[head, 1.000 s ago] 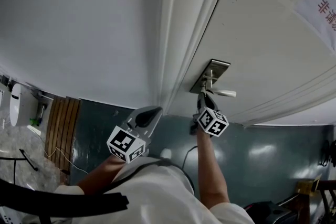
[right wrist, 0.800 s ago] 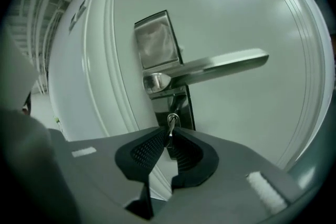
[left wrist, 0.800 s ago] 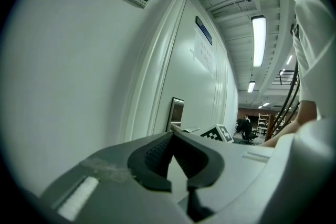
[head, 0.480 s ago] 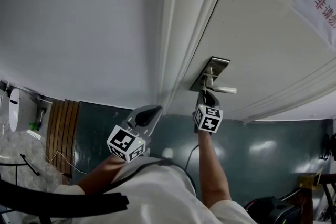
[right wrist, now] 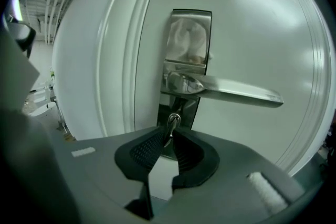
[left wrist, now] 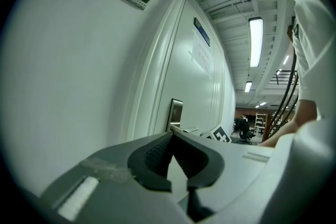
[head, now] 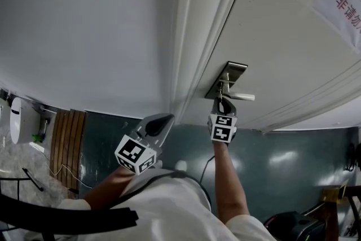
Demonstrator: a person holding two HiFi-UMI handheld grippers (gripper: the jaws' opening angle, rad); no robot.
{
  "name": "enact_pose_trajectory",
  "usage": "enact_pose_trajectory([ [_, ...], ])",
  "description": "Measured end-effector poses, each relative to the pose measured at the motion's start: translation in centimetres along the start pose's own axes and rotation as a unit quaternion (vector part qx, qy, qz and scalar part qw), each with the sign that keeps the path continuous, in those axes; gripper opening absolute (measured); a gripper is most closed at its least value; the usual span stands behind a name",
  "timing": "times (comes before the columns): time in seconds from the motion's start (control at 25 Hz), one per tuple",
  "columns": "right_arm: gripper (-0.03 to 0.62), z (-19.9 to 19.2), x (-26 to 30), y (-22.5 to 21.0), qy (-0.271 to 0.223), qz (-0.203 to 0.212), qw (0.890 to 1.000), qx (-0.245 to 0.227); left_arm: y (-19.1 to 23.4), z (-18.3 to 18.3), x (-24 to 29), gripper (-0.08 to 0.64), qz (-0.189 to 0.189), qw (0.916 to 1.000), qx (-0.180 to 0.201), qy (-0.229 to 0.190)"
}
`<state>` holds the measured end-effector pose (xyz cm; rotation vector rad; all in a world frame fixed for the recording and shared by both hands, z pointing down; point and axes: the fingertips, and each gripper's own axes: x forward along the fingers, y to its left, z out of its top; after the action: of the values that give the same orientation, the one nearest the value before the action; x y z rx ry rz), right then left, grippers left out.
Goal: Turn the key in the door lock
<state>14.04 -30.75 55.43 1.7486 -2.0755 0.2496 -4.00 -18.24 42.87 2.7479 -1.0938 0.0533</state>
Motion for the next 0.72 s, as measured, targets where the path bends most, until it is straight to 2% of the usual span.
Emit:
enact_pose_trajectory([
  [0.32, 0.060, -0.14, 0.06, 0.11, 0.011, -0.010, 0.998, -0.057, -0.41, 0.10, 0.01, 0.003, -0.003, 1.0000, 0.003, 0.000],
  [0.72, 0.058, -0.18, 0.29, 0.56, 0.018, -0.019, 0.986, -0.164, -0.91, 0.08, -0.02, 0.003, -0.006, 1.0000, 0.004, -0.001],
])
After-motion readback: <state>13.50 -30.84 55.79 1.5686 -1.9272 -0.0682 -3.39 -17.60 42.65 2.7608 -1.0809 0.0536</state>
